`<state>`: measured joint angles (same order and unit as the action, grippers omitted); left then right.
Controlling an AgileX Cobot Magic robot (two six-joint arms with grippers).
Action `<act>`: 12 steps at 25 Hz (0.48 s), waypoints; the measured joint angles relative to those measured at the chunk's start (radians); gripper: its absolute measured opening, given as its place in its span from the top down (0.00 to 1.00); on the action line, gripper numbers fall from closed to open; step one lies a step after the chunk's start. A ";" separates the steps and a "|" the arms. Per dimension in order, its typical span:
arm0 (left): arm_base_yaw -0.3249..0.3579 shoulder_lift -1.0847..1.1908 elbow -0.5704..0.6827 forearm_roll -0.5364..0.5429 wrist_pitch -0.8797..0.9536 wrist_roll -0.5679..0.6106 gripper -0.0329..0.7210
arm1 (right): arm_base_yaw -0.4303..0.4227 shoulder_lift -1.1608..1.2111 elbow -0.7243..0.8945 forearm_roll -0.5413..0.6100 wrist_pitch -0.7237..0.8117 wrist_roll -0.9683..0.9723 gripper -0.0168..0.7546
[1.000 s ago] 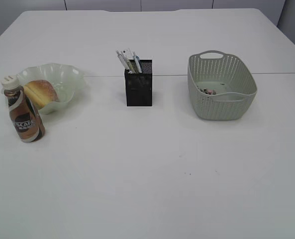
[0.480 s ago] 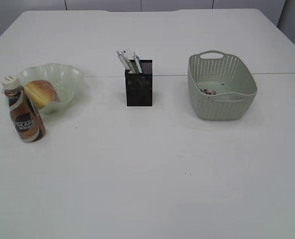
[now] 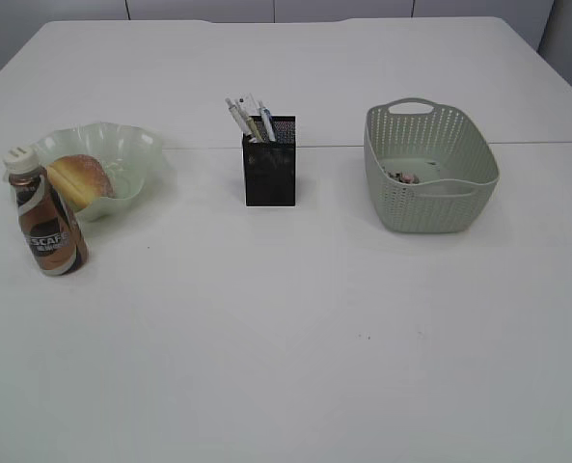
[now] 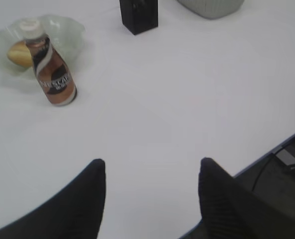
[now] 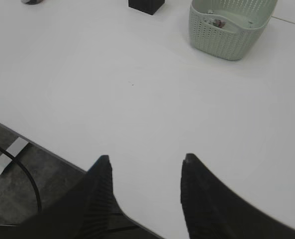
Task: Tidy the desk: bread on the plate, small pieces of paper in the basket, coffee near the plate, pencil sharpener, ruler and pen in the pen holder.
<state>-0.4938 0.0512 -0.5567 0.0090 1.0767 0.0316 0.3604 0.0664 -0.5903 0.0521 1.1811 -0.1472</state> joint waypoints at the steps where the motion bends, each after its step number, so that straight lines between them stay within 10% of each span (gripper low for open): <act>1: 0.000 -0.002 0.017 -0.009 0.006 0.000 0.38 | 0.000 -0.026 0.019 0.000 0.000 0.000 0.55; 12: 0.000 -0.013 0.032 -0.009 0.015 0.000 0.38 | 0.000 -0.085 0.092 -0.012 -0.014 0.007 0.55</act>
<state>-0.4938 0.0380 -0.5246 0.0000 1.0913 0.0316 0.3604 -0.0185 -0.4979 0.0403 1.1667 -0.1405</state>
